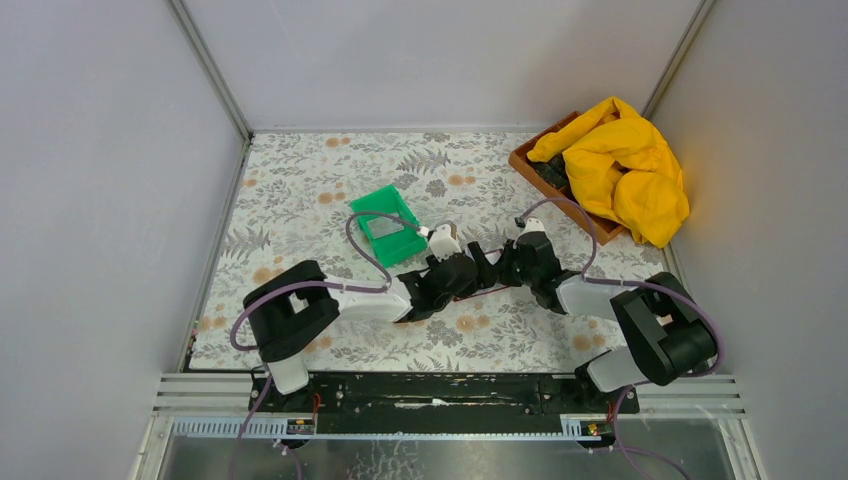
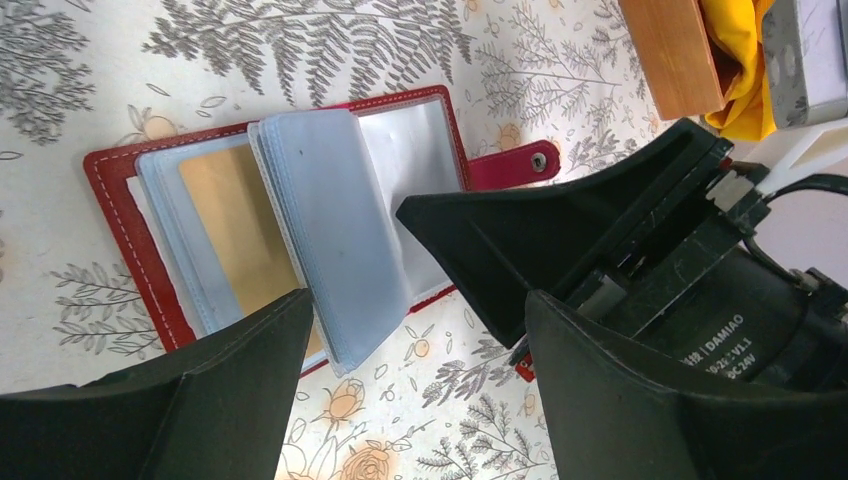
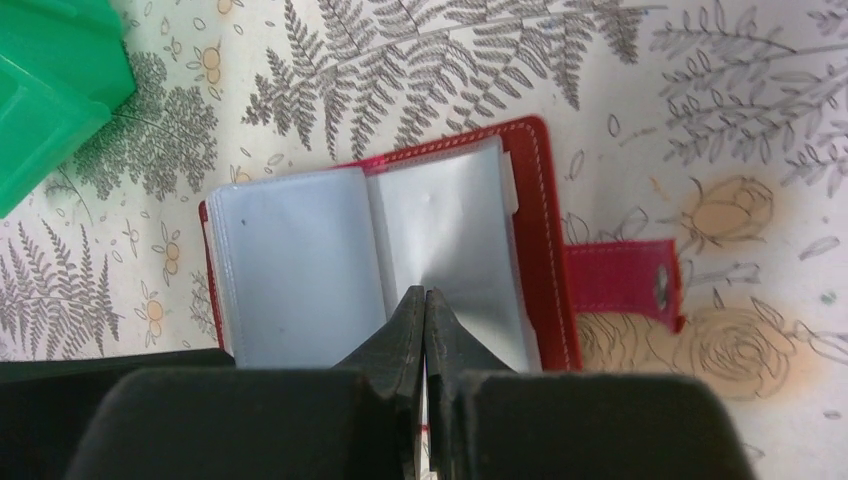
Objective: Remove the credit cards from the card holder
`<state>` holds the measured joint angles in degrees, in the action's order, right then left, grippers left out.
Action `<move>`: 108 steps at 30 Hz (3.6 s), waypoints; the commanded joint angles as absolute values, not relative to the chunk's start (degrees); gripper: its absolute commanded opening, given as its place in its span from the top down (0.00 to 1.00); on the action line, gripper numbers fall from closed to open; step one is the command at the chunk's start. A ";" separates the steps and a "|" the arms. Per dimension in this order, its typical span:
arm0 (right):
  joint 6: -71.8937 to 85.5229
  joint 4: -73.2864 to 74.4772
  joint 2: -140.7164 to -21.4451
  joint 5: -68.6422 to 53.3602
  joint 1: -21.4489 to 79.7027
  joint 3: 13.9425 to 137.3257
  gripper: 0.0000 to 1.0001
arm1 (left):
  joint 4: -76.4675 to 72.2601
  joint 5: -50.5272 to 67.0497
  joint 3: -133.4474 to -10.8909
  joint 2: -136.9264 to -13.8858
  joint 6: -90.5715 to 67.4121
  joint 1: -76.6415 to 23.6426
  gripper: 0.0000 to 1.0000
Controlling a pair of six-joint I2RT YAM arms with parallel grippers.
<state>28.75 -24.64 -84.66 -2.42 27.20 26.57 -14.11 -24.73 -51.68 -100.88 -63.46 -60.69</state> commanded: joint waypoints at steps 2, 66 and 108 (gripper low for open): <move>28.50 -25.28 -77.78 1.20 27.39 23.05 1.00 | -16.89 -23.06 -55.67 -102.44 -61.96 -61.03 0.14; 28.90 -27.25 -79.87 -0.26 27.35 22.59 1.00 | -17.68 -23.26 -57.50 -105.68 -62.98 -59.60 0.14; 30.76 -26.00 -53.65 22.72 26.66 11.69 0.94 | -16.16 -16.53 -74.98 -119.08 -58.47 -55.71 0.13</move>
